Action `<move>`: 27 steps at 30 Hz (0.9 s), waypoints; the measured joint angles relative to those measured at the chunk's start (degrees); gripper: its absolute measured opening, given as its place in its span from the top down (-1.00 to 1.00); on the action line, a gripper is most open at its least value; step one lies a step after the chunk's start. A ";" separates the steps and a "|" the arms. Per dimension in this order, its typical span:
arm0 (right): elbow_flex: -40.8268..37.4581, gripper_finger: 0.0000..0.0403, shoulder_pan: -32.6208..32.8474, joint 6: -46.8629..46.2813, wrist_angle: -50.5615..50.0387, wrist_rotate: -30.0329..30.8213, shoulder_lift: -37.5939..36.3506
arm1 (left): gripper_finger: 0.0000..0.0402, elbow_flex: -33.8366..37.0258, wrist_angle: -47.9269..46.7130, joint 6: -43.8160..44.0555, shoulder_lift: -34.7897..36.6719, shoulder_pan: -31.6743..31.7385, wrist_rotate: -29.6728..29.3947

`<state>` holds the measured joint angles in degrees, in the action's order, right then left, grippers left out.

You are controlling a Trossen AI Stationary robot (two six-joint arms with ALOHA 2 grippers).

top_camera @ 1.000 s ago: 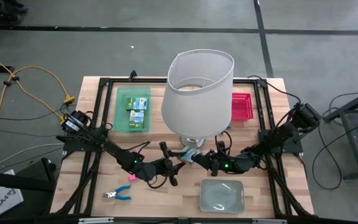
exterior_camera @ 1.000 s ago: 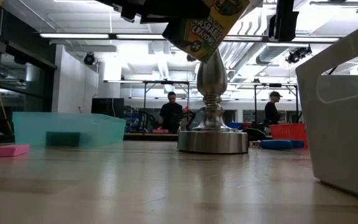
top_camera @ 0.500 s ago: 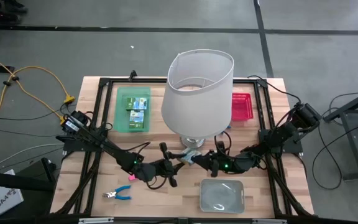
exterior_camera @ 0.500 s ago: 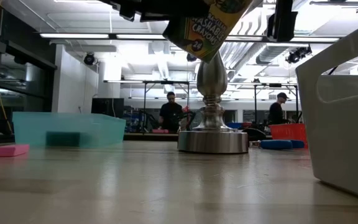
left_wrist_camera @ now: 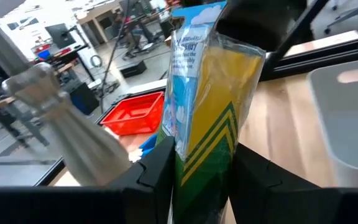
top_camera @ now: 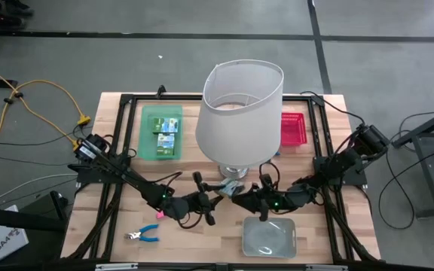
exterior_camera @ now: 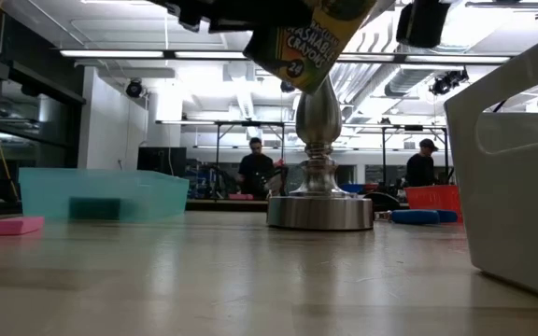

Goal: Pick & Place School Supplies
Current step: Put the yellow crayon box into the green bin

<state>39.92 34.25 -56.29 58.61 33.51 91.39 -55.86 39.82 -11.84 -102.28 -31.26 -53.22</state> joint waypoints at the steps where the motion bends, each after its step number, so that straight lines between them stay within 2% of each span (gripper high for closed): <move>1: 0.00 0.57 0.08 -0.64 -0.02 -0.48 0.00 | 0.43 0.00 -0.03 -0.07 0.00 0.01 -0.68; 6: 0.02 0.36 1.69 -0.98 0.33 -0.24 0.00 | 0.43 0.00 0.02 -1.49 0.01 -0.52 -3.04; 11: 0.02 0.28 4.36 -0.45 2.26 1.08 0.00 | 0.43 0.00 0.00 -1.86 0.00 -1.80 -6.62; 17: 0.02 0.30 8.43 4.38 5.63 2.56 0.00 | 0.43 0.00 -2.42 -3.98 0.00 -4.80 -19.06; 21: 0.02 0.30 10.91 7.56 6.49 5.65 0.00 | 0.43 0.00 -7.28 -1.58 0.01 -6.72 -27.26; 27: 0.02 0.30 12.75 8.74 6.80 8.28 0.00 | 0.44 0.00 -9.41 -2.82 0.02 -8.58 -36.21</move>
<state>39.94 47.00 -47.55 65.41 41.79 91.39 -55.86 30.41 -14.65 -102.26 -39.83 -89.43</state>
